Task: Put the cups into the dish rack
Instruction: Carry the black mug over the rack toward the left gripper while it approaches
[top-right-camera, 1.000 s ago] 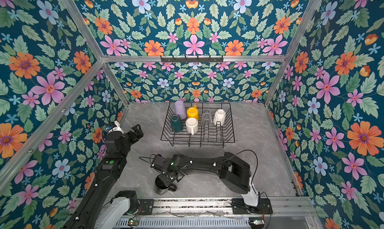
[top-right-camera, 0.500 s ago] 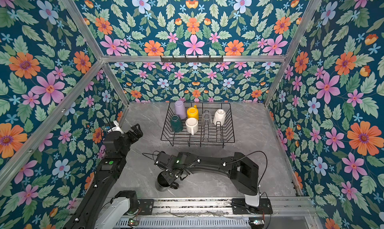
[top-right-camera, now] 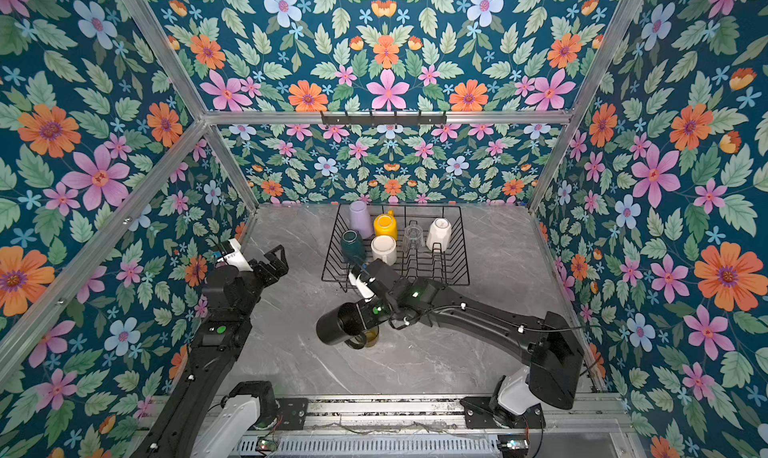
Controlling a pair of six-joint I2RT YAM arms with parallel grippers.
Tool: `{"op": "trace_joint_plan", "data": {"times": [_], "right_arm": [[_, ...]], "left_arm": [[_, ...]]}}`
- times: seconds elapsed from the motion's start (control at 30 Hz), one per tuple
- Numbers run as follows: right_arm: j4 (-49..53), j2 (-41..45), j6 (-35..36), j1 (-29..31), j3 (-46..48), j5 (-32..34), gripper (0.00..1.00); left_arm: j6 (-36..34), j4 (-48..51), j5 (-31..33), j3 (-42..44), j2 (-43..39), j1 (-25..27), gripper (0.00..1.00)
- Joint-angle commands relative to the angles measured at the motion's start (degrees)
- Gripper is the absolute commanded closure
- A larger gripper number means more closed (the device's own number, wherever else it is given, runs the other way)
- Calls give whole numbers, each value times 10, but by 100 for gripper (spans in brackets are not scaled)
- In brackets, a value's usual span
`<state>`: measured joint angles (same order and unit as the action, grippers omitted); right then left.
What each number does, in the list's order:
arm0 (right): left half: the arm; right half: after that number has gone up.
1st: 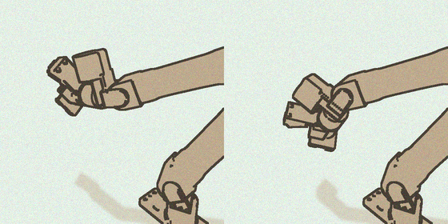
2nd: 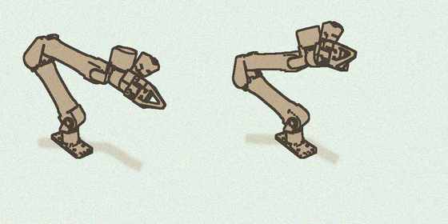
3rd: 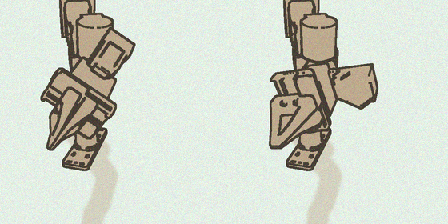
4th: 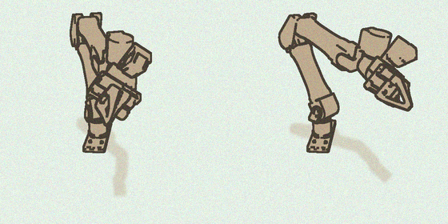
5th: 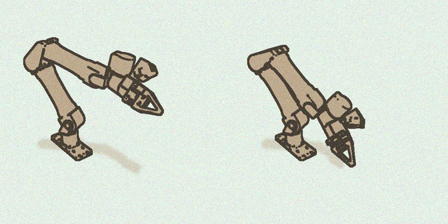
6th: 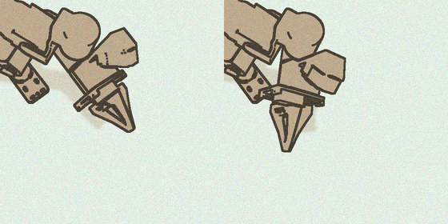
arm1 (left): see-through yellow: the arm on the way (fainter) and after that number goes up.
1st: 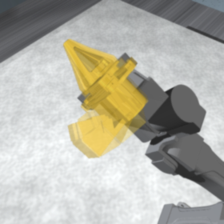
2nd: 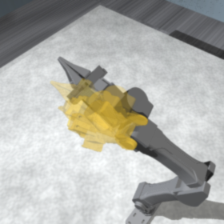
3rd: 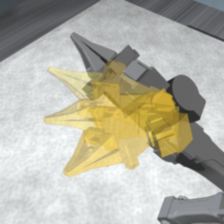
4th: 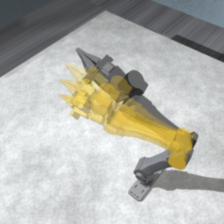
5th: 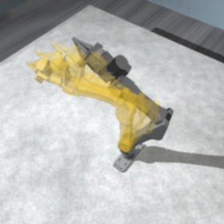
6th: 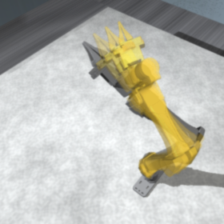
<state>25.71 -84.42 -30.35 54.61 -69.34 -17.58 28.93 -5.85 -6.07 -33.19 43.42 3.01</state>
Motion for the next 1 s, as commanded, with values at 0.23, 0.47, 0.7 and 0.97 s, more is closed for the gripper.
{"op": "trace_joint_plan", "data": {"times": [0.23, 0.47, 0.7, 0.97], "right_arm": [[-225, 85, -123, -198, 105, -214, 100], [-330, 90, -190, -301, 146, -310, 100], [-331, 84, -165, -318, 124, -344, 100], [-351, 85, -156, -317, 121, -380, 100]], "left_arm": [[14, -272, -352, 35, -10, 1, 0], [111, -463, -464, 56, 34, 17, 0], [59, -438, -477, 25, 83, 99, 0], [-73, -298, -456, -42, 140, 203, 0]]}}
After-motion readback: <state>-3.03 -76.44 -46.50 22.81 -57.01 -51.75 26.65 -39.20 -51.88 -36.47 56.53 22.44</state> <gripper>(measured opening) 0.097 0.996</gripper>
